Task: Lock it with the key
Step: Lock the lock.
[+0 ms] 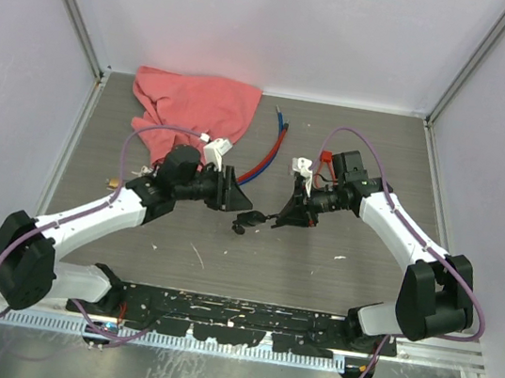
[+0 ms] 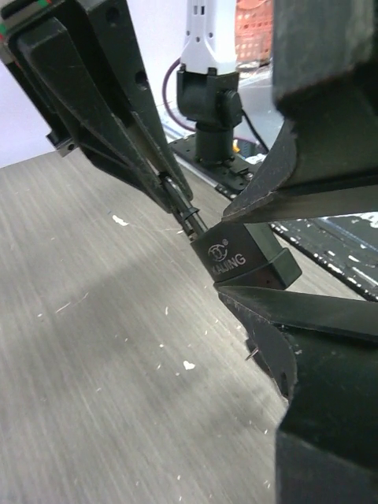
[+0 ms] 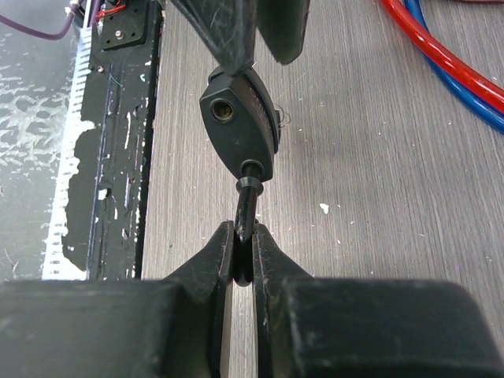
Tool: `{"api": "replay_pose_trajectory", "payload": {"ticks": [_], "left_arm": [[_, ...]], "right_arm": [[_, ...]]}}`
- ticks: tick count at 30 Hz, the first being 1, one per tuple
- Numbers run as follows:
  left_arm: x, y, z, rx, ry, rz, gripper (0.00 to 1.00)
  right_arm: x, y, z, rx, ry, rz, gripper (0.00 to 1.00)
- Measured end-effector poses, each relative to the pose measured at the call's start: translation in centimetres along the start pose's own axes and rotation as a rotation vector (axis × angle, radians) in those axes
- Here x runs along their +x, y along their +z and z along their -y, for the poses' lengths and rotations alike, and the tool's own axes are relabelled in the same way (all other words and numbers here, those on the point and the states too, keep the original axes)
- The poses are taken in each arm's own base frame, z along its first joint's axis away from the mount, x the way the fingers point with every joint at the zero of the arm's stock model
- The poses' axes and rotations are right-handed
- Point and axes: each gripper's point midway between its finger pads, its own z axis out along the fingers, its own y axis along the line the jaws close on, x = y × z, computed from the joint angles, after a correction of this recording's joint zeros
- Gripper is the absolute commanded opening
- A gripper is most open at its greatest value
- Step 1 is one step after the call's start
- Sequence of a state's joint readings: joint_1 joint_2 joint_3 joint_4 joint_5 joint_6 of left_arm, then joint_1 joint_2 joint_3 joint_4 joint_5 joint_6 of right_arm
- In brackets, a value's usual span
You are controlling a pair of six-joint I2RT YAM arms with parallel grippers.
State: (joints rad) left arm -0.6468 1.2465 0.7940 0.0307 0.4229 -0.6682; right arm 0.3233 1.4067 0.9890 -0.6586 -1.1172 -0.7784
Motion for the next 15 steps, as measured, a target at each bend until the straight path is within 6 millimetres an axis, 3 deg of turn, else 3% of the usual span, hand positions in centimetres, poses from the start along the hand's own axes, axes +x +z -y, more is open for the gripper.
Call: {"api": "replay_pose_trajectory", "payload": {"ticks": [15], "left_arm": [[5.5,1.1,2.3,0.174,-0.122,-0.227,0.38]], "right_arm": [[0.3,-0.1,0.2,0.013,0.007,-0.015,0.01]]}}
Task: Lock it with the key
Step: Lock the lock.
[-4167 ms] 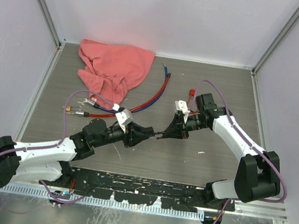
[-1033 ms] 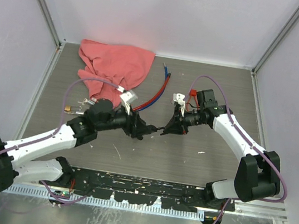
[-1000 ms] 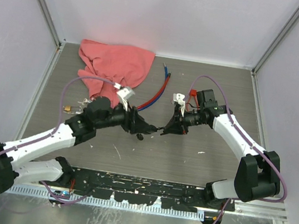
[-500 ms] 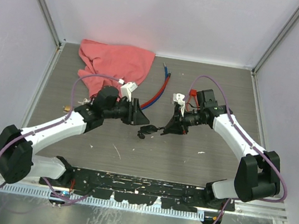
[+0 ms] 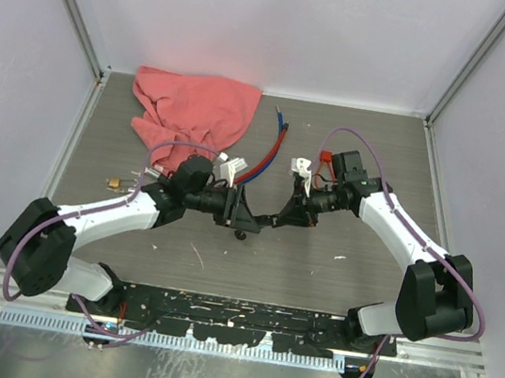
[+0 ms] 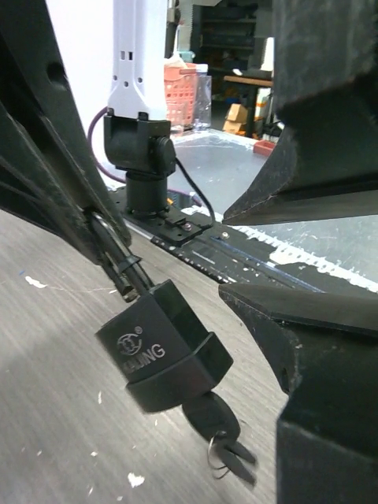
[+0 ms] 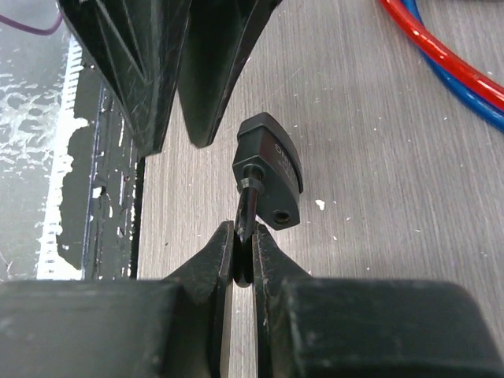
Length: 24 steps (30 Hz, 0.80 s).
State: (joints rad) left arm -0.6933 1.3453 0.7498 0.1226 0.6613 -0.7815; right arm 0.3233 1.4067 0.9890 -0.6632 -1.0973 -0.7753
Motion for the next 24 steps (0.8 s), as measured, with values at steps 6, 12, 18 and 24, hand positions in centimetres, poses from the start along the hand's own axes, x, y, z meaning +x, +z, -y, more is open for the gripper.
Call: {"api": "replay_pose_trajectory", "payload": {"ticks": [6,12,18,24], "left_arm": [[1.2,0.7,-0.3,0.009,-0.029,-0.052,0.41],[0.4,0.1,0.3,0.019,0.071,-0.004,0.56],[-0.8,-2.7,1.0,0.014,0.341,0.182,0.98],[-1.8,-4.9,-0.6,-0.047,0.533,0.392,0.98]], "right_arm": [[-0.1,-0.1,0.2,0.006,-0.007,0.004,0.01],[-0.2,0.0,0.2,0.003,-0.008,0.007,0.01],[-0.3,0.0,0.0,-0.007,-0.01,0.015,0.01],[-0.2,0.0,-0.4,-0.027,-0.024,0.02,0.01]]}}
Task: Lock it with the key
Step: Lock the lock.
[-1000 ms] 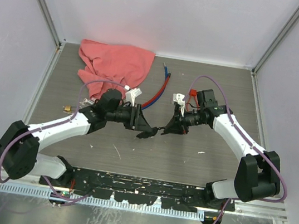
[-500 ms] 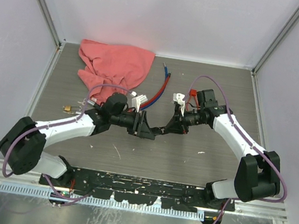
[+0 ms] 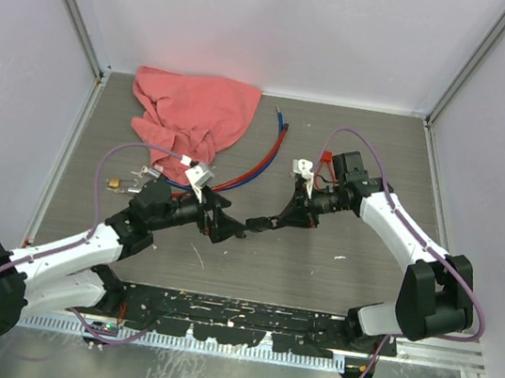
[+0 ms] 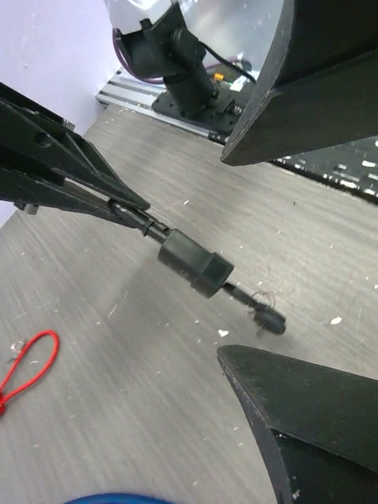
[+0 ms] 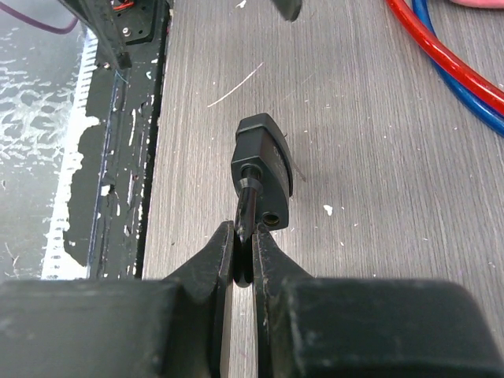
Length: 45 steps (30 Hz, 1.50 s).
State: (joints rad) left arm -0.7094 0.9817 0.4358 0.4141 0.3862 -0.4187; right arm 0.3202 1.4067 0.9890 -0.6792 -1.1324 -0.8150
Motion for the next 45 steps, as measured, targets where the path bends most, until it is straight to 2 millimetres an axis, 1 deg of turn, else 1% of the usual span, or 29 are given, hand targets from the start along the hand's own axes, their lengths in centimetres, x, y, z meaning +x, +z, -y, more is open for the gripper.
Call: {"api": "replay_pose_trajectory", "payload": {"ticks": [3,6,9,13,16,18,21,26,33,35,36,38,40,43,44,45], "left_arm": [[-0.1,0.4,0.0,0.025,0.082,0.0,1.0],[0.5,1.2,0.0,0.069,0.147,-0.034,0.99],[1.8,1.9,0.0,0.112,0.202,-0.08,0.97],[4.7,2.7,0.9,0.186,0.3,-0.155,0.94],[6.7,3.5,1.8,0.237,0.384,-0.205,0.88],[7.9,4.3,2.0,0.259,0.425,-0.236,0.8],[9.0,5.3,1.3,0.252,0.457,-0.268,0.71],[9.4,6.6,0.1,0.221,0.484,-0.274,0.61],[8.6,7.2,0.3,0.219,0.486,-0.232,0.54],[8.5,7.3,0.4,0.22,0.481,-0.223,0.5],[8.4,7.3,0.5,0.219,0.473,-0.22,0.47],[8.3,7.4,0.5,0.22,0.464,-0.212,0.34],[8.3,7.5,0.7,0.223,0.449,-0.207,0.25],[8.5,7.6,0.7,0.228,0.44,-0.208,0.05],[8.6,7.6,0.7,0.231,0.431,-0.21,0.01],[8.7,7.6,0.8,0.234,0.426,-0.212,0.0]], "right_arm": [[0.2,0.0,-0.4,-0.017,-0.014,-0.003,0.01],[0.6,-0.2,-1.2,-0.042,-0.033,-0.017,0.01],[0.5,-0.3,-1.7,-0.06,-0.055,-0.029,0.01],[0.6,-0.2,-1.9,-0.073,-0.085,-0.036,0.01],[0.9,0.1,-2.1,-0.089,-0.091,-0.047,0.01],[1.1,0.3,-2.2,-0.096,-0.091,-0.056,0.01],[1.6,0.6,-2.2,-0.105,-0.09,-0.075,0.01],[2.0,0.7,-2.1,-0.102,-0.095,-0.097,0.01],[2.2,0.7,-2.0,-0.1,-0.1,-0.107,0.01],[2.2,0.8,-1.9,-0.101,-0.097,-0.107,0.01],[2.3,0.8,-1.9,-0.103,-0.096,-0.109,0.01],[2.4,0.9,-2.0,-0.105,-0.095,-0.112,0.01],[2.4,0.9,-1.9,-0.103,-0.096,-0.115,0.01],[2.6,0.9,-1.7,-0.098,-0.097,-0.124,0.01],[2.6,0.9,-1.7,-0.097,-0.098,-0.129,0.01],[2.7,0.9,-1.7,-0.097,-0.097,-0.133,0.01]]}}
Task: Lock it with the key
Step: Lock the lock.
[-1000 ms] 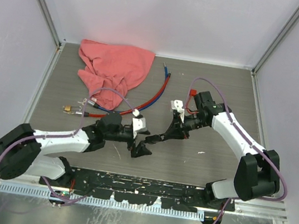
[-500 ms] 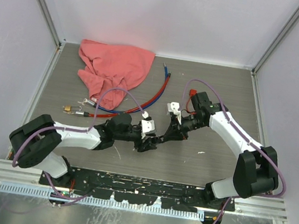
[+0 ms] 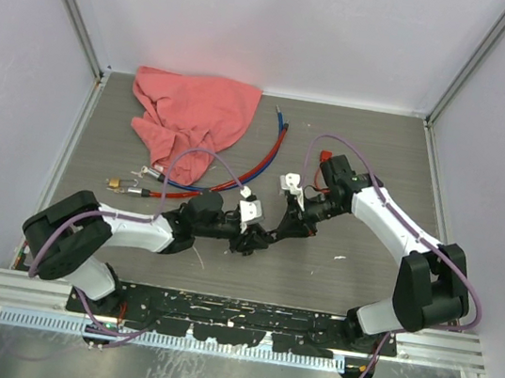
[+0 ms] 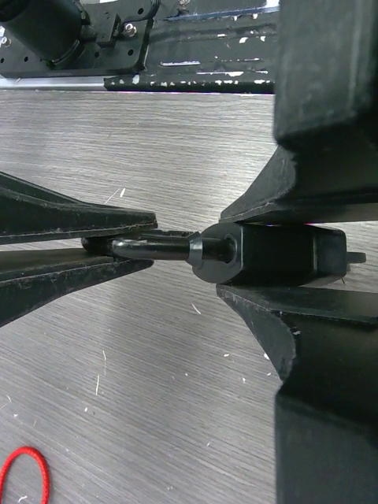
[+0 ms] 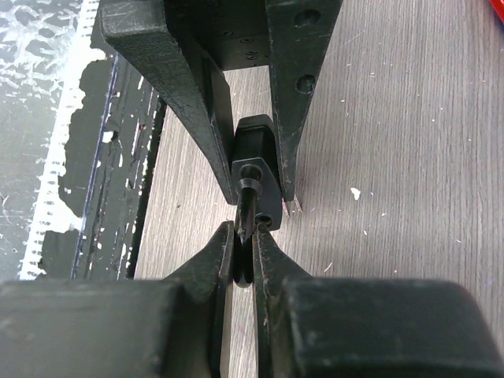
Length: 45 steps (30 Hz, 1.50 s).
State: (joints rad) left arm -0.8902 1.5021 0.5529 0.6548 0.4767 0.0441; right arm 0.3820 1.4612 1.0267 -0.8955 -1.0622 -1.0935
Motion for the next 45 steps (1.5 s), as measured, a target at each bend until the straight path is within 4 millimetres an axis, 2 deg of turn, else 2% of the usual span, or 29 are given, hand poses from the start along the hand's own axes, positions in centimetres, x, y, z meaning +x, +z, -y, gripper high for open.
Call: {"api": "replay_pose_trajectory", "payload": {"ticks": [8,19,27,33,43,45], "left_arm": [[0.7,0.0,0.5,0.026,-0.014,0.003,0.0],[3.8,0.6,1.6,0.119,-0.061,-0.036,0.0],[5.2,0.8,1.4,0.108,-0.062,-0.045,0.0],[5.3,0.7,1.3,0.095,-0.047,-0.008,0.0],[5.4,0.5,1.2,0.08,-0.026,0.03,0.0],[5.4,0.4,1.2,0.077,-0.023,0.033,0.0]], "right_arm": [[0.4,0.5,0.0,-0.01,-0.019,-0.014,0.01],[3.2,2.1,-0.7,-0.066,-0.211,-0.046,0.02],[4.4,2.9,-0.4,-0.094,-0.239,-0.079,0.06],[4.5,3.1,-0.5,-0.116,-0.229,-0.083,0.12],[4.7,3.3,-0.8,-0.201,-0.207,-0.093,0.12],[4.8,3.3,-0.9,-0.207,-0.204,-0.095,0.19]]}}
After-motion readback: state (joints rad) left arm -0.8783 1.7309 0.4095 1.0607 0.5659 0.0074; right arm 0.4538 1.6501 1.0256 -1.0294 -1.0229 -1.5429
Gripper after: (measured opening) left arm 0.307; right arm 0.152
